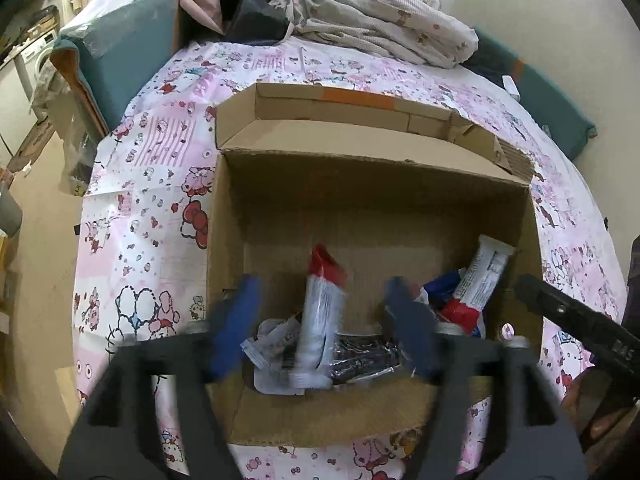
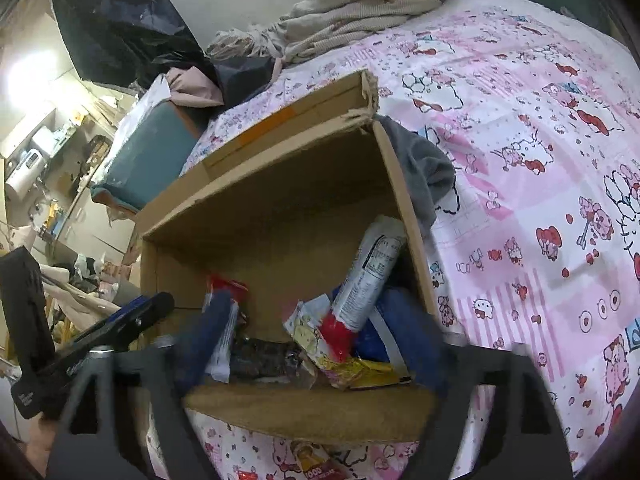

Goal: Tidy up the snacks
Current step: 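Open both tools to release the wafer bars into the box, then move both tools back toward the remaining snacks on the bedspread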

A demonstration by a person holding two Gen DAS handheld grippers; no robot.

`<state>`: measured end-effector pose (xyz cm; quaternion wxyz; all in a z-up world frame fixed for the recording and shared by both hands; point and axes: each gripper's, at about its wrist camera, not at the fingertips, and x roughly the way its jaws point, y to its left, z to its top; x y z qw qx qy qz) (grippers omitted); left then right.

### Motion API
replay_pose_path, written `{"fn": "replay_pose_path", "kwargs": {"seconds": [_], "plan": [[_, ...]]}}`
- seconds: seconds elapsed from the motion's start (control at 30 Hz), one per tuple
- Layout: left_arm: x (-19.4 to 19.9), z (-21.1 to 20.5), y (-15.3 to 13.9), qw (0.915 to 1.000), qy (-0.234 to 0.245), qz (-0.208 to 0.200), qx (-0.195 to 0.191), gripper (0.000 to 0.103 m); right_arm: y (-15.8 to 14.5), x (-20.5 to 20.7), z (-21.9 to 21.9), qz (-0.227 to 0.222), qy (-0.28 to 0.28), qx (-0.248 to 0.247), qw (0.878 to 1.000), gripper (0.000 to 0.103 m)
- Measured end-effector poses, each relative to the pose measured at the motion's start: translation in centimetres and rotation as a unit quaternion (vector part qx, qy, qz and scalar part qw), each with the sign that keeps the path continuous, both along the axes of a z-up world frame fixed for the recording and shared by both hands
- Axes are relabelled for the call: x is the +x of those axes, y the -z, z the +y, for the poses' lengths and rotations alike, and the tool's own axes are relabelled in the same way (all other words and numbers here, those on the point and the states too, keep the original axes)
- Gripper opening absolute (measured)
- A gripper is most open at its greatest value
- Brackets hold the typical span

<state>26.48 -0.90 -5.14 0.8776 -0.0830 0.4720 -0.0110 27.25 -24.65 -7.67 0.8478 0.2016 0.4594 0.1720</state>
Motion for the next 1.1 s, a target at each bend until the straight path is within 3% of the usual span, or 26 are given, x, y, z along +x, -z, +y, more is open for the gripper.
{"fn": "replay_pose_path", "kwargs": {"seconds": [0.27,0.5,0.73,1.1], "plan": [[-0.9,-0.5,-1.2,0.9996,0.009,-0.023,0.014,0.085,-1.1,-0.5,0.1,-0.012,0.003,-0.009,1.000,0.092],[-2.0,0.7,-1.7,0.9997,-0.010,-0.011,-0.016,0.085,-2.1,-2.2,-0.3,-0.018,0.008,-0.010,1.000,0.092],[-4.0,1.5,-3.0,0.9990,-0.025,-0.037,-0.005,0.085,-3.3,-4.6,-0.7,-0.028,0.005,-0.015,1.000,0.092],[-6.9,2.4,-2.8,0.9992,-0.029,-0.011,-0.026,0.085,-3.2,-7.8,-0.8,-0.018,0.005,-0.021,1.000,0.092]]}}
